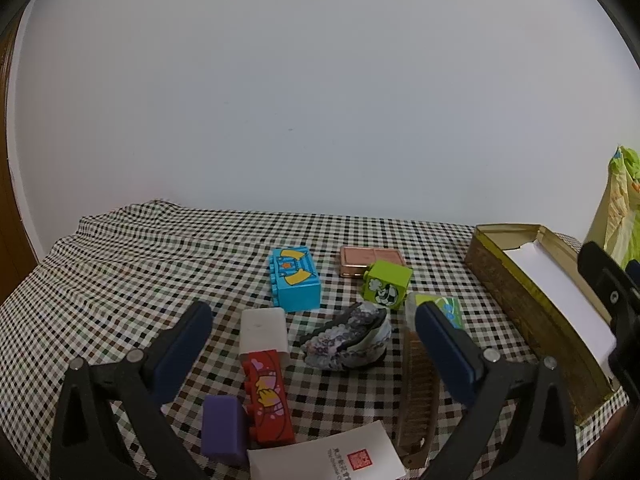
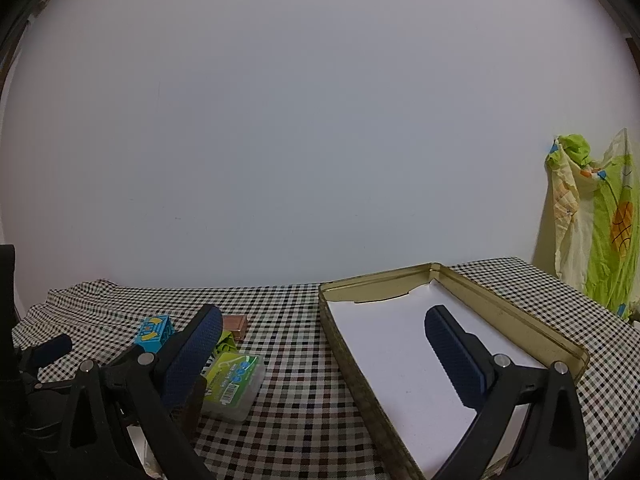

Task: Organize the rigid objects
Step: 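Move both tools toward the objects on the checkered cloth, then grasp the brown wooden comb with the right gripper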

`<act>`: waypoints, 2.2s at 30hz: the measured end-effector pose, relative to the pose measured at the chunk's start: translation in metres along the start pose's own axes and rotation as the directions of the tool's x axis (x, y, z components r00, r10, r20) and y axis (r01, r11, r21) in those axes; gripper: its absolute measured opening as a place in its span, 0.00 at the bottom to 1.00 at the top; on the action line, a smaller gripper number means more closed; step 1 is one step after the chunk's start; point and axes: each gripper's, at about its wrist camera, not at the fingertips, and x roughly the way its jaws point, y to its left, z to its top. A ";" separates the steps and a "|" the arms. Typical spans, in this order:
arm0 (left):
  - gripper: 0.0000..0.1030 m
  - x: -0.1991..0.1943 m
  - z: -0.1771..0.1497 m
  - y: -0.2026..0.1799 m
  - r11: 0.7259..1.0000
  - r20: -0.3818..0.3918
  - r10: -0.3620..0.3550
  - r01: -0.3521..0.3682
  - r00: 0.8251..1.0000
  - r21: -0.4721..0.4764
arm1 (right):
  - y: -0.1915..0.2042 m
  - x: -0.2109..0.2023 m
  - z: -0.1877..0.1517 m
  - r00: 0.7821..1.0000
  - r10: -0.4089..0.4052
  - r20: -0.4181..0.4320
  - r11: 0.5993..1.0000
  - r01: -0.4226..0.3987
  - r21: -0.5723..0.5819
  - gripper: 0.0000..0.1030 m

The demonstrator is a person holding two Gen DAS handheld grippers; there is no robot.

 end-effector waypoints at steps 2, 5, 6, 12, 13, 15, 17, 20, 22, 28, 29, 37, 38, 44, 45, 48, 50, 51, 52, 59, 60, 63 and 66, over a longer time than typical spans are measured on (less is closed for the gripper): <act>1.00 -0.004 -0.001 -0.001 1.000 0.016 0.008 -0.009 1.000 0.012 | 0.001 0.000 0.000 1.000 0.001 -0.001 1.000 -0.001 -0.004 1.00; 1.00 -0.010 -0.002 -0.002 0.999 0.045 0.036 -0.037 0.998 0.032 | 0.001 -0.002 -0.001 1.000 0.011 0.002 1.000 -0.011 -0.001 1.00; 1.00 -0.012 -0.002 -0.002 0.998 0.053 0.043 -0.045 0.998 0.033 | 0.002 -0.002 -0.001 1.000 0.017 0.001 1.000 -0.017 0.000 1.00; 1.00 -0.020 -0.005 0.006 0.996 0.068 0.079 -0.081 0.995 0.029 | 0.005 -0.006 -0.001 0.999 0.050 0.002 0.999 -0.050 -0.009 1.00; 1.00 -0.021 -0.005 0.007 0.996 0.068 0.084 -0.086 0.994 0.028 | 0.005 -0.007 -0.001 0.998 0.057 0.001 0.998 -0.057 -0.011 1.00; 1.00 -0.021 -0.006 0.010 0.995 0.060 0.095 -0.097 0.994 0.019 | 0.008 -0.007 -0.002 0.997 0.076 -0.004 0.997 -0.076 -0.018 1.00; 1.00 -0.023 -0.008 0.014 0.994 0.051 0.107 -0.108 0.993 0.006 | 0.010 -0.008 -0.003 0.996 0.090 -0.009 0.996 -0.090 -0.027 1.00; 1.00 -0.024 -0.009 0.018 0.994 0.046 0.109 -0.109 0.993 -0.010 | 0.015 -0.016 -0.005 0.995 0.100 -0.008 0.994 -0.100 -0.038 1.00; 1.00 -0.024 -0.009 0.019 0.994 0.038 0.110 -0.110 0.993 -0.011 | 0.016 -0.016 -0.005 0.994 0.107 -0.014 0.993 -0.108 -0.039 1.00; 1.00 -0.026 -0.014 0.025 0.993 0.010 0.119 -0.119 0.993 -0.019 | 0.020 -0.012 -0.004 0.988 0.145 -0.049 0.988 -0.147 -0.044 1.00; 1.00 -0.027 -0.016 0.028 0.993 0.001 0.121 -0.120 0.993 -0.019 | 0.021 -0.012 -0.005 0.987 0.151 -0.059 0.987 -0.154 -0.049 1.00; 0.99 -0.045 -0.028 0.063 0.984 -0.050 0.178 -0.179 0.983 -0.016 | 0.031 -0.007 -0.010 0.962 0.234 -0.141 0.967 -0.246 -0.071 0.99; 0.99 -0.046 -0.030 0.070 0.982 -0.064 0.184 -0.186 0.981 -0.024 | 0.031 -0.007 -0.011 0.954 0.255 -0.159 0.961 -0.268 -0.069 0.99; 0.99 -0.058 -0.040 0.100 0.975 -0.105 0.211 -0.216 0.972 -0.048 | 0.054 -0.002 -0.024 0.876 0.371 -0.308 0.901 -0.420 -0.111 0.79; 0.99 -0.061 -0.041 0.103 0.976 -0.107 0.207 -0.213 0.972 -0.050 | 0.057 0.001 -0.025 0.869 0.372 -0.326 0.896 -0.428 -0.119 0.77; 0.99 -0.065 -0.044 0.103 0.987 -0.118 0.140 -0.147 0.983 -0.060 | 0.055 0.008 -0.027 0.863 0.364 -0.351 0.902 -0.420 -0.097 0.76; 0.99 -0.064 -0.046 0.099 0.992 -0.130 0.102 -0.111 0.986 -0.060 | 0.054 0.016 -0.030 0.849 0.357 -0.388 0.907 -0.415 -0.072 0.74; 0.99 -0.063 -0.046 0.097 0.993 -0.130 0.100 -0.107 0.986 -0.054 | 0.054 0.022 -0.032 0.842 0.346 -0.414 0.913 -0.404 -0.058 0.71; 0.99 -0.063 -0.047 0.094 0.993 -0.129 0.100 -0.106 0.987 -0.044 | 0.054 0.026 -0.033 0.834 0.343 -0.432 0.916 -0.400 -0.044 0.62; 0.99 -0.064 -0.051 0.075 0.999 -0.146 0.045 -0.041 0.988 0.030 | 0.074 0.065 -0.054 0.708 0.384 -0.592 0.900 -0.430 0.070 0.46; 0.99 -0.064 -0.051 0.072 0.999 -0.146 0.034 -0.028 0.989 0.042 | 0.077 0.065 -0.053 0.716 0.377 -0.588 0.902 -0.428 0.059 0.46; 0.99 -0.060 -0.048 0.068 0.997 -0.164 -0.010 0.022 0.986 0.073 | 0.081 0.067 -0.056 0.704 0.389 -0.594 0.896 -0.440 0.066 0.38; 0.99 -0.058 -0.050 0.061 0.993 -0.183 -0.062 0.079 0.981 0.087 | 0.082 0.068 -0.060 0.698 0.396 -0.597 0.886 -0.461 0.048 0.32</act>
